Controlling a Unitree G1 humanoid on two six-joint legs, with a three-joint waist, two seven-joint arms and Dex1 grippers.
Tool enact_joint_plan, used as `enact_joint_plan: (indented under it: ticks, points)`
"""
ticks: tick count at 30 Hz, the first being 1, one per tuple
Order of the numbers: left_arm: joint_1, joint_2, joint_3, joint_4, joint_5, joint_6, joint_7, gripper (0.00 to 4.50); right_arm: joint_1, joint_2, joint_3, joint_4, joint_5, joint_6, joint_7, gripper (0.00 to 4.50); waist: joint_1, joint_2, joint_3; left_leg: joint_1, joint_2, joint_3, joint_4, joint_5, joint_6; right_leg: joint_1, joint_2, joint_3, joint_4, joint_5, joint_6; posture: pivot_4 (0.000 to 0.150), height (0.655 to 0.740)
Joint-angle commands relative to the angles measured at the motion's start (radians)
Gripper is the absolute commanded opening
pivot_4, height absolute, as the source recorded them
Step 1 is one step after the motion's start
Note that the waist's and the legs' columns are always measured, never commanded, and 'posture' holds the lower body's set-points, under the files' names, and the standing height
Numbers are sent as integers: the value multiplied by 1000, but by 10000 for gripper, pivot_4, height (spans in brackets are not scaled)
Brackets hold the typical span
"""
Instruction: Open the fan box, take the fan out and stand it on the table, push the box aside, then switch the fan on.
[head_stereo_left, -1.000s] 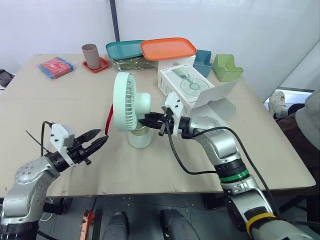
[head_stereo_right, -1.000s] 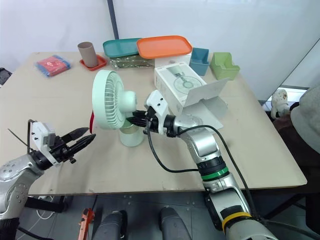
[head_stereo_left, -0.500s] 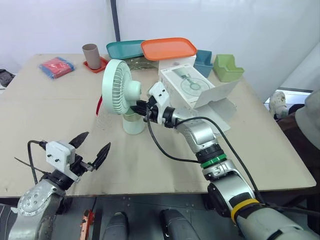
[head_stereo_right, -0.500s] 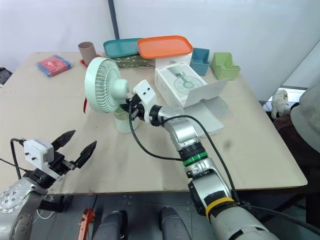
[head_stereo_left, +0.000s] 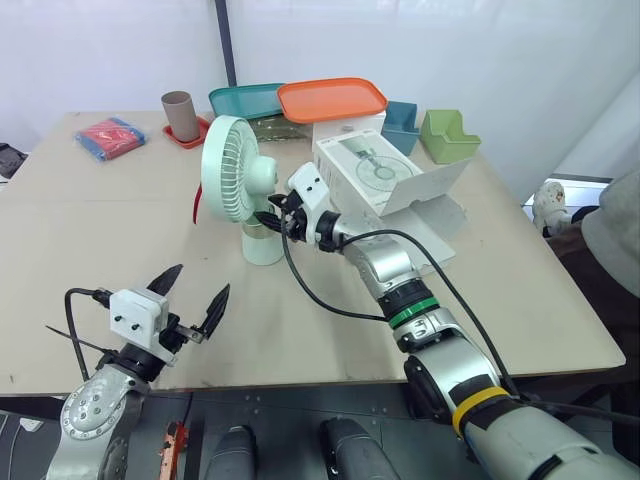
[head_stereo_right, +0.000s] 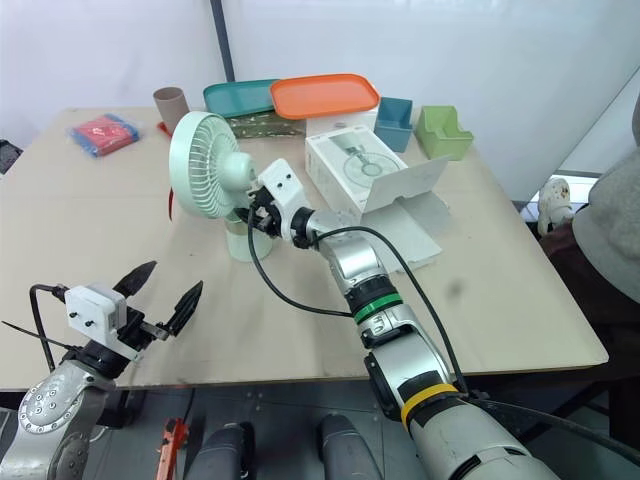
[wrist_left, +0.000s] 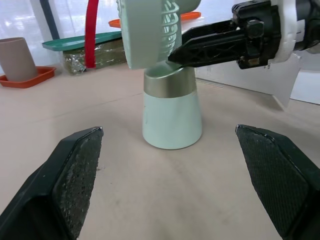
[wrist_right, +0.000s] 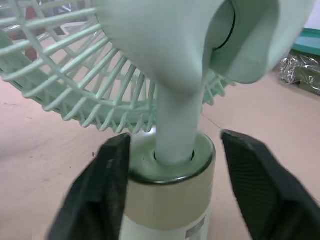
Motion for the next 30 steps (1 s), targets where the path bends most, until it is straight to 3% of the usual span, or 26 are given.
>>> enact_joint_plan:
  ticks: [1, 2, 9, 15, 20, 24, 30]
  points:
    - [-4, 18, -27, 3, 15, -40, -23, 45000, -21, -15, -32, -78, 25, 15, 39, 39513, -1, 0, 0, 0, 0, 0, 0, 0, 0, 0, 0, 0, 0, 0, 0, 1500, 7400]
    - [-7, 18, -29, 5, 14, -40, -24, 45000, -16, -24, -35, -102, 33, 26, 50, 42477, -1, 0, 0, 0, 0, 0, 0, 0, 0, 0, 0, 0, 0, 0, 0, 1500, 7400]
    - [-52, 47, 22, 5, -59, -11, -45, 45000, 171, -204, -49, -573, 151, 222, 197, 42477, 8, 0, 0, -4, 0, 0, -1, 0, 0, -1, 0, 0, 0, -3, 3, 1500, 7400]
    - [-69, 91, 60, 17, -100, 4, -74, 45000, 339, -304, -88, -875, 212, 378, 161, 42477, 11, 0, 0, -4, 0, -1, -1, 0, -1, -1, 0, 0, 0, -5, 4, 1500, 7400]
    - [-90, 102, 56, 32, -113, 12, -83, 45000, 484, -274, -162, -1041, 242, 502, 6, 42477, 7, 0, 0, -2, 0, 0, -1, -1, -1, -1, 0, 0, 0, -5, 2, 1500, 7400]
    - [-98, 112, 62, 50, -129, 16, -94, 45000, 663, -333, -152, -1170, 262, 509, 27, 42477, 13, -2, -1, -1, -1, 0, -1, -1, -1, 0, -1, 1, 0, -5, 2, 1500, 7400]
    - [-101, 135, 69, 61, -162, 31, -117, 45000, 713, -346, -157, -1229, 296, 524, 14, 42477, 12, -2, -1, -1, -2, 2, 0, -1, -1, 1, -2, 3, 0, -6, 3, 1500, 7400]
